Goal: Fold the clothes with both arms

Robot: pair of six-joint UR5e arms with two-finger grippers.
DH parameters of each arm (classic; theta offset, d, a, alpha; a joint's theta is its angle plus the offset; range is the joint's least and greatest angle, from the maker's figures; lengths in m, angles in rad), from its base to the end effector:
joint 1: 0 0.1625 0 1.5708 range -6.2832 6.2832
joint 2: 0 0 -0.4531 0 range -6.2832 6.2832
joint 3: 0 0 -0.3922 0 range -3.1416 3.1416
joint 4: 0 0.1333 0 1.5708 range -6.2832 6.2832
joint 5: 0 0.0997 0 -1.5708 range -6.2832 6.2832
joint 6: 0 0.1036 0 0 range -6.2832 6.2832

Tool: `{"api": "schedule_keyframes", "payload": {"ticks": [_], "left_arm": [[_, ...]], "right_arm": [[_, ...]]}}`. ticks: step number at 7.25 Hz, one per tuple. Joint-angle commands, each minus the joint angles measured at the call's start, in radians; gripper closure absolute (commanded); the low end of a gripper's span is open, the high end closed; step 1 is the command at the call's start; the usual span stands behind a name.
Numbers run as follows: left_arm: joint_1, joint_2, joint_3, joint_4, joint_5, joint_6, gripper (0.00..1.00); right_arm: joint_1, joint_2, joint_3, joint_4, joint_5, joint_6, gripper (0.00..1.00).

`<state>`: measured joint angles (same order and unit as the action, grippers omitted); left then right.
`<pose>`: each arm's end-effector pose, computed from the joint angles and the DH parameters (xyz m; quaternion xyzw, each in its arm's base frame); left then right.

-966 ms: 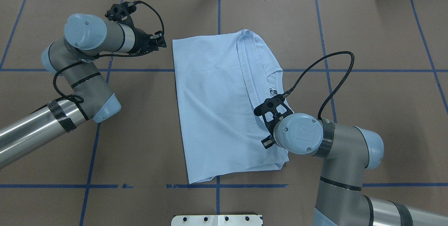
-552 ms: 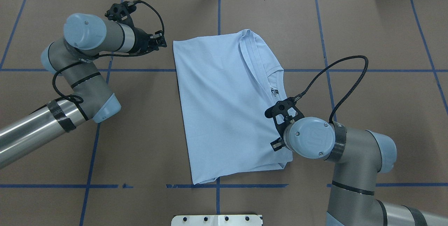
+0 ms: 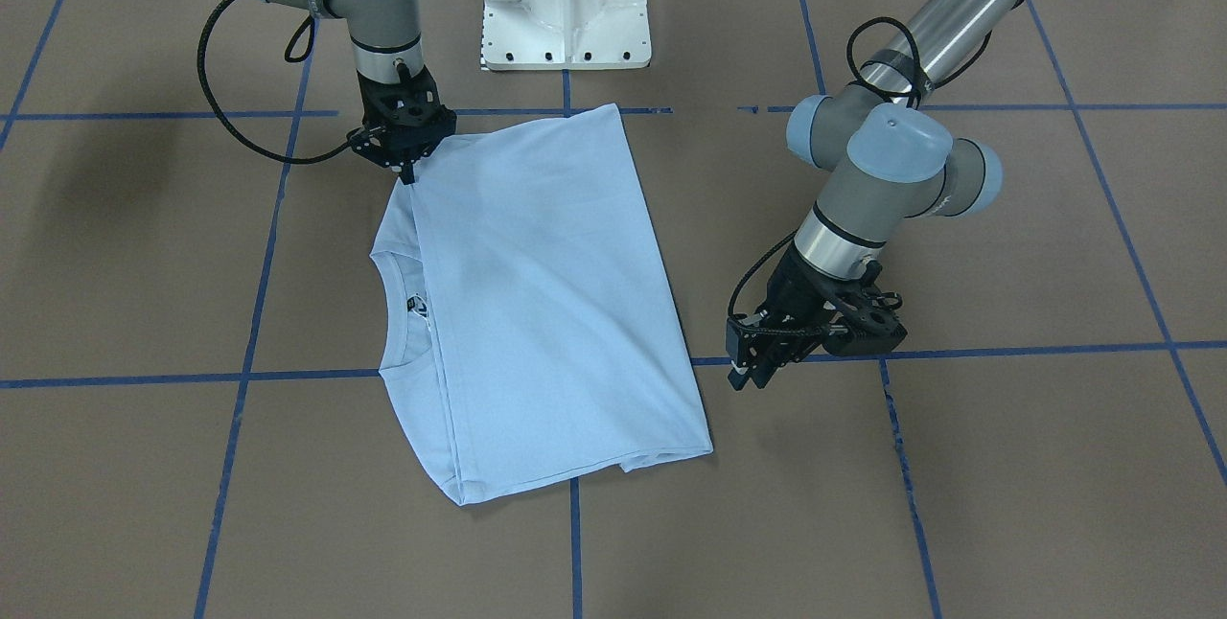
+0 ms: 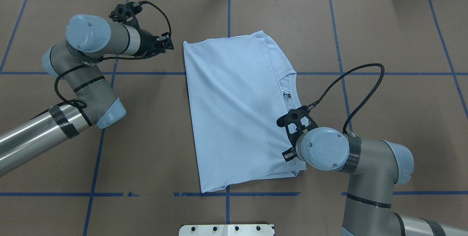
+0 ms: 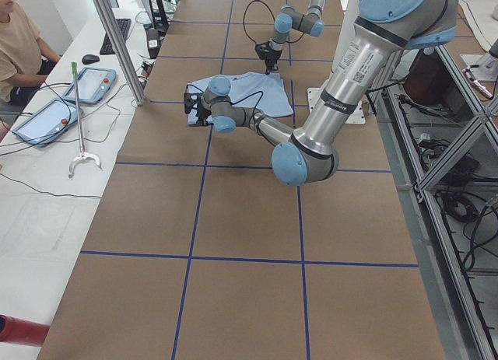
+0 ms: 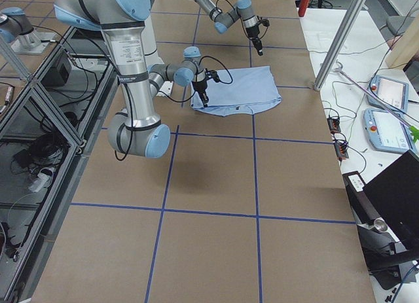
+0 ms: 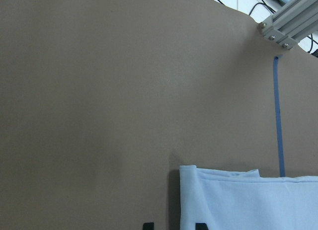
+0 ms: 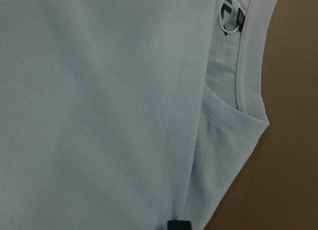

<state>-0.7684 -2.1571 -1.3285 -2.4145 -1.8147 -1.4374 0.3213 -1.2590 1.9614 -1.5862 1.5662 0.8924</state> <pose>0.4643 -0.5994 0.3528 0.1513 0.5438 -0.1922 0.8028 -0.5092 -0.3105 0.3572 0.1633 -0.2945 -0.1665 0.9267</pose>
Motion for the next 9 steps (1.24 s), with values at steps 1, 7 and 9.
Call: {"api": "schedule_keyframes", "payload": {"ticks": [1, 7, 9], "left_arm": [[0.0, 0.0, 0.0, 0.0, 0.0, 0.002, 0.6], [-0.002, 0.005, -0.093, 0.015, -0.073, -0.001, 0.61], [-0.002, 0.009, -0.097, 0.015, -0.072, -0.003, 0.61]], "right_arm": [[0.001, 0.004, 0.031, -0.001, 0.003, 0.058, 0.36], [-0.079, 0.003, -0.013, 0.109, -0.015, 0.885, 0.13], [-0.077, 0.001, -0.013, 0.109, -0.015, 0.907, 0.13]]}}
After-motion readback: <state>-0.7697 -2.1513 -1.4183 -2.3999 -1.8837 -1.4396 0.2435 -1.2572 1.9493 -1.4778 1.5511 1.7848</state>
